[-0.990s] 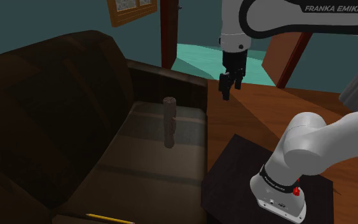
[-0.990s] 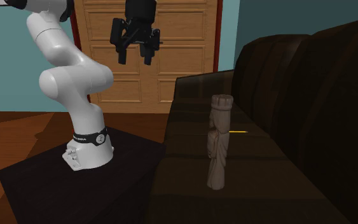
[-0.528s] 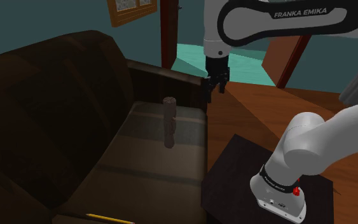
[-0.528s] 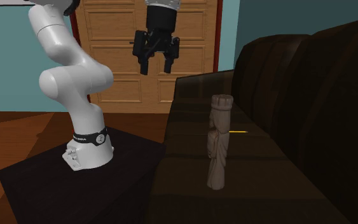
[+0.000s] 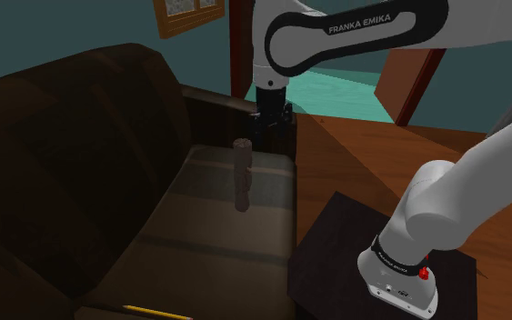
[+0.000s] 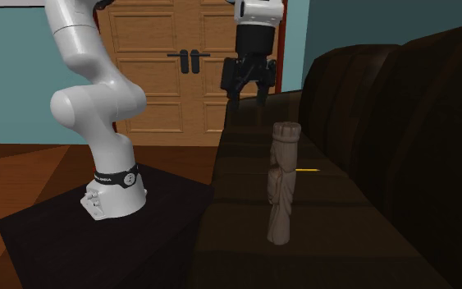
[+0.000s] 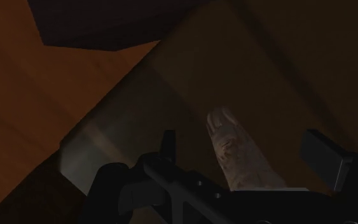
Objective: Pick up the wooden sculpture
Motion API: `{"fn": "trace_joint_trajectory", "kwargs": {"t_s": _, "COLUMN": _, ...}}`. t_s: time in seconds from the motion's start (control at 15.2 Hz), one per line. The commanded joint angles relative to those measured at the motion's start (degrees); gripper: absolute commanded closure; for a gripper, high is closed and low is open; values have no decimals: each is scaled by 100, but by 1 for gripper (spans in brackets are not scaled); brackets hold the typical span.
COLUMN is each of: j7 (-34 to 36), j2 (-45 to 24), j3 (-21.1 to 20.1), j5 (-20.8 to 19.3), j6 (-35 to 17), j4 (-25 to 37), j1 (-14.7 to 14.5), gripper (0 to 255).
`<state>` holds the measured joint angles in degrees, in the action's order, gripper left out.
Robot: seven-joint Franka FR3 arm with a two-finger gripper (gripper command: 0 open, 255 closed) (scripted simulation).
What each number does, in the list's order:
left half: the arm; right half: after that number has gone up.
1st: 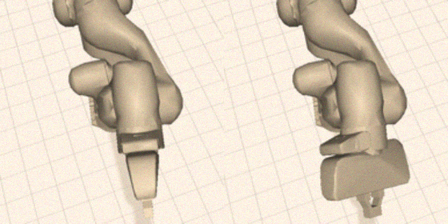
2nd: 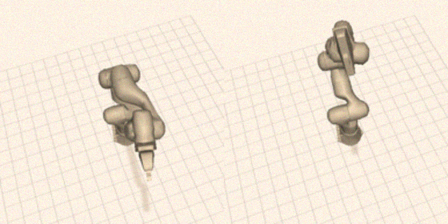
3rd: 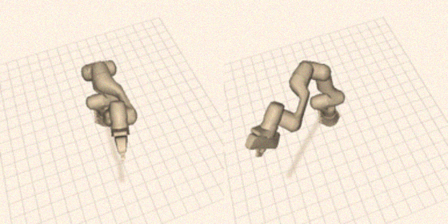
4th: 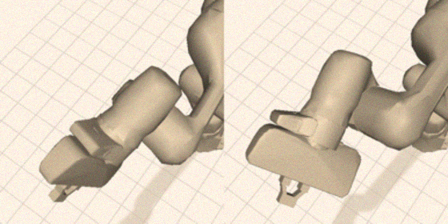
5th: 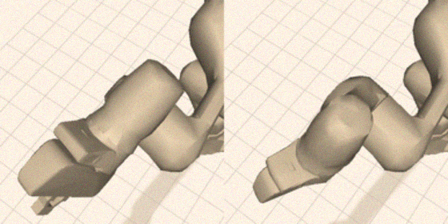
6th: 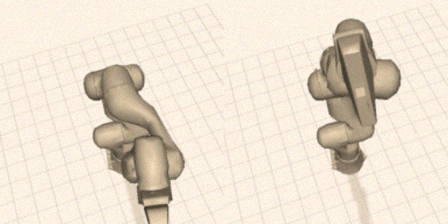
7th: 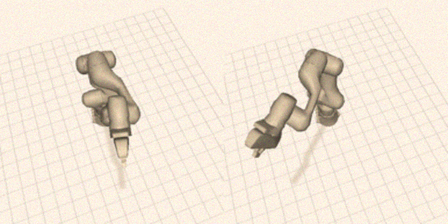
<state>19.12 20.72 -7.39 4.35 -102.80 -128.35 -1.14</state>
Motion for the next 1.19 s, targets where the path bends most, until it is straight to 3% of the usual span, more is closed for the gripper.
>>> {"fn": "trace_joint_trajectory", "kwargs": {"t_s": 0.0, "j7": 187, "j2": -410, "j3": -64, "j5": 41, "j6": -232, "j4": 277, "j1": 5, "gripper": 0}}
{"fn": "trace_joint_trajectory", "kwargs": {"t_s": 0.26, "j7": 482, "j2": -1076, "j3": -145, "j5": 68, "j6": -569, "j4": 765, "j1": 6, "gripper": 0}}
{"fn": "trace_joint_trajectory", "kwargs": {"t_s": 0.86, "j7": 464, "j2": -1221, "j3": -162, "j5": 69, "j6": -1153, "j4": 323, "j1": -3, "gripper": 0}}
{"fn": "trace_joint_trajectory", "kwargs": {"t_s": 0.92, "j7": 468, "j2": -1228, "j3": -163, "j5": 68, "j6": -1147, "j4": 337, "j1": -4, "gripper": 255}}
{"fn": "trace_joint_trajectory", "kwargs": {"t_s": 1.12, "j7": 467, "j2": -1226, "j3": -163, "j5": 69, "j6": -1147, "j4": 335, "j1": -4, "gripper": 255}}
